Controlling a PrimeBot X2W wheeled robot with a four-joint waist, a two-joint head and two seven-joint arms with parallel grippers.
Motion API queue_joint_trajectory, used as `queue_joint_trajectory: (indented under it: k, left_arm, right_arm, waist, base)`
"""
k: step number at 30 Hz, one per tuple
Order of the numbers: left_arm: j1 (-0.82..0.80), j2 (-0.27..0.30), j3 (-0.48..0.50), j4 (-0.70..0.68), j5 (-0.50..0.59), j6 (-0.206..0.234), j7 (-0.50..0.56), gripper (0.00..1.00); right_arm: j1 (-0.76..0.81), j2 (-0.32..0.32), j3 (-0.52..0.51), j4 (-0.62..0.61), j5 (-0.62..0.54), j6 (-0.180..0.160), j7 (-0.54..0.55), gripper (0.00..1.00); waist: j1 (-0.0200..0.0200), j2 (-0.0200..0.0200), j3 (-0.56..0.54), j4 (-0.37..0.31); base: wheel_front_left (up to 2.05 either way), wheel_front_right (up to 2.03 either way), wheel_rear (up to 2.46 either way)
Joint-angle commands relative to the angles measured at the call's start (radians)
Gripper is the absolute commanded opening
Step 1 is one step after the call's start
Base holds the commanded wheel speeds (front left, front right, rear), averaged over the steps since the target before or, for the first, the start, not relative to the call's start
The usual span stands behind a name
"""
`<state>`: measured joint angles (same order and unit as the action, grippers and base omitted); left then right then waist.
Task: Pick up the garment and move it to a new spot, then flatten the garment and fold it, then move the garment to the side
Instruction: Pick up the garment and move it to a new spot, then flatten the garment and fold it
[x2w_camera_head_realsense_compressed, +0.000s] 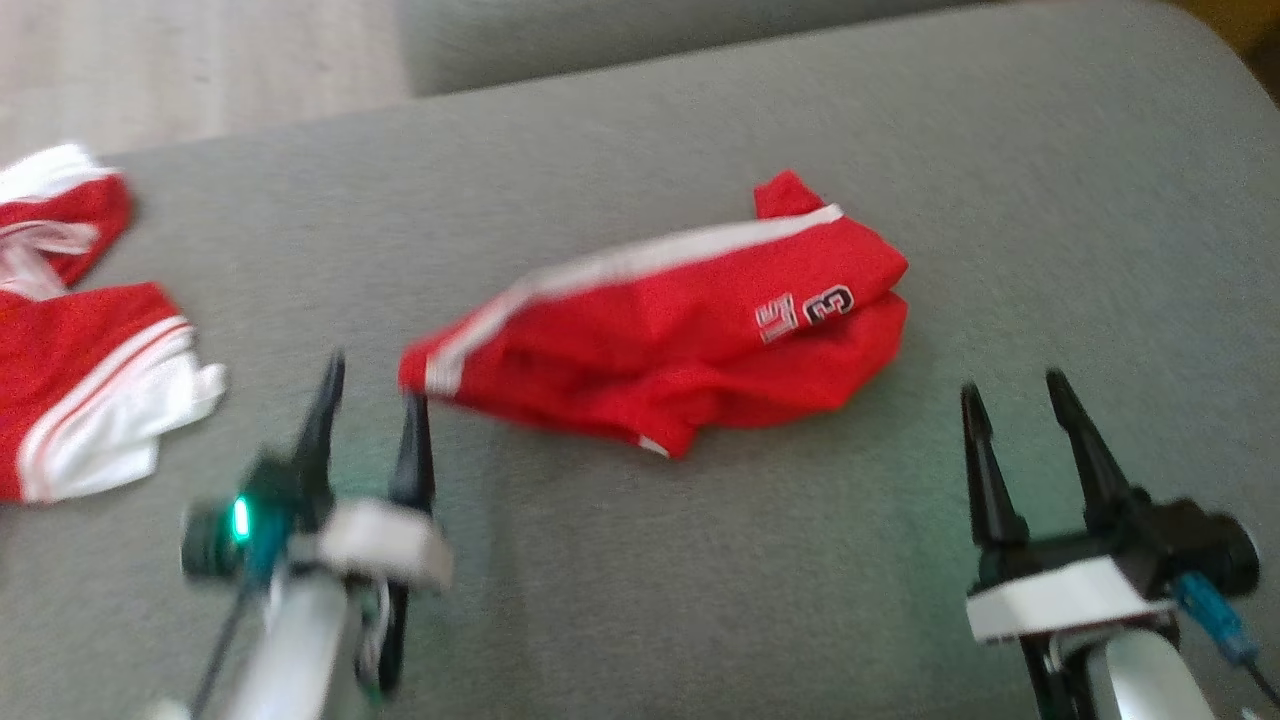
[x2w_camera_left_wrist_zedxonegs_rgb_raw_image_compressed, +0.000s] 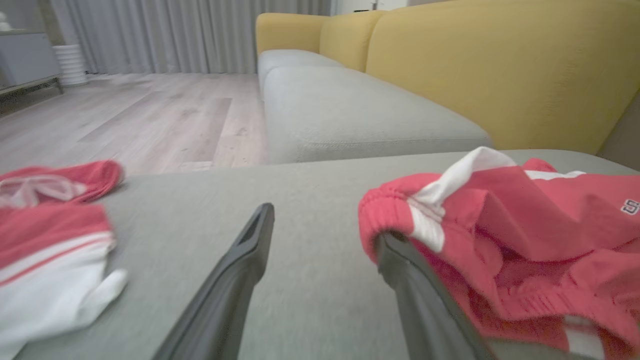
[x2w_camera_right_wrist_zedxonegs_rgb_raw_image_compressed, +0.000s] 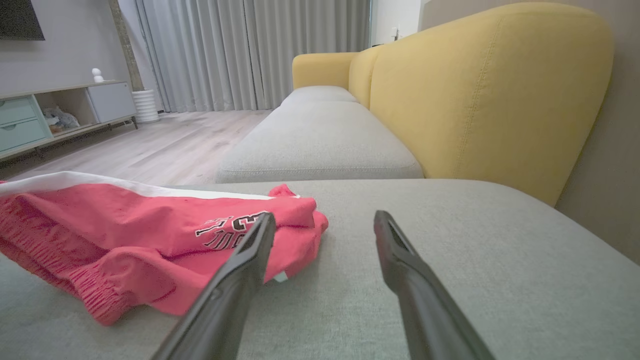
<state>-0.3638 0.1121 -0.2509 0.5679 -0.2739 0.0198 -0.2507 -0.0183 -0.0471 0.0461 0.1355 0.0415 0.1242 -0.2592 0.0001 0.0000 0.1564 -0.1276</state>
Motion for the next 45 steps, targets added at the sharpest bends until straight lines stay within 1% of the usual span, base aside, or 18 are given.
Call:
queue_joint_trajectory:
  k: [1, 3, 7, 11, 14, 15, 16, 18, 21, 23, 25, 26, 28, 36, 45]
  left_arm:
    - [0.022, 0.003, 0.054, -0.074, 0.018, 0.016, -0.011, 1.00]
    - [0.110, -0.020, 0.074, -0.120, 0.020, 0.007, -0.011, 1.00]
    - [0.241, -0.047, 0.088, -0.137, -0.004, -0.040, -0.011, 1.00]
    - [0.340, -0.055, 0.089, -0.185, 0.005, -0.067, -0.011, 1.00]
    - [0.404, -0.058, 0.112, -0.282, 0.024, -0.079, -0.011, 1.00]
    - [0.424, -0.059, 0.128, -0.334, 0.039, -0.072, -0.011, 1.00]
    - [0.470, -0.060, 0.164, -0.436, 0.061, -0.051, -0.011, 1.00]
    - [0.516, -0.061, 0.184, -0.527, 0.079, -0.032, -0.011, 1.00]
    - [0.572, -0.061, 0.184, -0.638, 0.101, 0.008, -0.011, 1.00]
    - [0.605, -0.062, 0.174, -0.696, 0.125, 0.035, -0.011, 1.00]
    - [0.632, -0.062, 0.162, -0.732, 0.128, 0.063, -0.011, 1.00]
    - [0.632, -0.062, 0.162, -0.732, 0.128, 0.063, -0.011, 1.00]
    - [0.653, -0.062, 0.151, -0.748, 0.126, 0.080, -0.011, 1.00]
    - [0.673, -0.062, 0.110, -0.710, 0.172, 0.061, -0.011, 1.00]
    - [0.669, -0.062, 0.110, -0.694, 0.196, 0.043, -0.011, 1.00]
  right_arm:
    - [0.009, -0.003, 0.010, -0.020, -0.005, 0.007, -0.003, 1.00]
    - [0.028, -0.003, 0.002, -0.013, -0.009, 0.007, -0.003, 1.00]
    - [0.072, -0.003, 0.000, -0.001, -0.023, 0.007, -0.003, 1.00]
    - [0.099, -0.003, -0.011, 0.000, -0.026, 0.007, -0.003, 1.00]
    - [0.115, -0.003, -0.015, -0.005, -0.024, 0.007, -0.003, 1.00]
    - [0.120, -0.003, -0.018, -0.007, -0.022, 0.007, -0.003, 1.00]
    - [0.131, -0.003, -0.022, -0.009, -0.017, 0.007, -0.003, 1.00]
    - [0.146, -0.003, -0.028, -0.014, -0.009, 0.007, -0.003, 1.00]
    - [0.172, -0.003, -0.029, -0.024, 0.004, 0.007, -0.003, 1.00]
    - [0.187, -0.003, -0.021, -0.038, 0.023, 0.007, -0.003, 1.00]
    - [0.199, -0.003, -0.022, -0.051, 0.035, 0.007, -0.003, 1.00]
    - [0.199, -0.003, -0.022, -0.051, 0.035, 0.007, -0.003, 1.00]
    - [0.210, -0.003, -0.031, -0.059, 0.042, 0.007, -0.003, 1.00]
    - [0.227, -0.003, -0.009, -0.075, 0.040, 0.007, -0.003, 1.00]
    - [0.234, -0.003, 0.005, -0.078, 0.034, 0.007, -0.003, 1.00]
  waist:
    - [-0.0001, 0.0000, -0.047, 0.057]
    - [-0.0001, 0.0000, -0.076, 0.090]
    - [-0.0001, 0.0000, -0.134, 0.134]
    - [-0.0001, 0.0000, -0.165, 0.159]
    - [-0.0001, 0.0000, -0.183, 0.165]
    - [-0.0001, 0.0000, -0.189, 0.167]
    - [-0.0001, 0.0000, -0.200, 0.166]
    - [-0.0001, 0.0000, -0.212, 0.163]
    - [-0.0001, 0.0000, -0.226, 0.157]
    - [-0.0001, 0.0000, -0.233, 0.154]
    - [-0.0001, 0.0000, -0.238, 0.153]
    - [-0.0001, 0.0000, -0.238, 0.153]
    - [-0.0001, 0.0000, -0.244, 0.155]
    - [-0.0001, 0.0000, -0.254, 0.163]
    - [-0.0001, 0.0000, -0.249, 0.168]
  base:
    - [0.00, 0.00, 0.00]
    - [0.00, 0.00, 0.00]
    - [0.00, 0.00, 0.00]
    - [0.00, 0.00, 0.00]
    - [0.00, 0.00, 0.00]
    - [0.00, 0.00, 0.00]
    - [0.00, 0.00, 0.00]
    - [0.00, 0.00, 0.00]
    - [0.00, 0.00, 0.00]
    - [0.00, 0.00, 0.00]
    - [0.00, 0.00, 0.00]
    - [0.00, 0.00, 0.00]
    - [0.00, 0.00, 0.00]
    - [0.00, 0.00, 0.00]
    - [0.00, 0.00, 0.00]
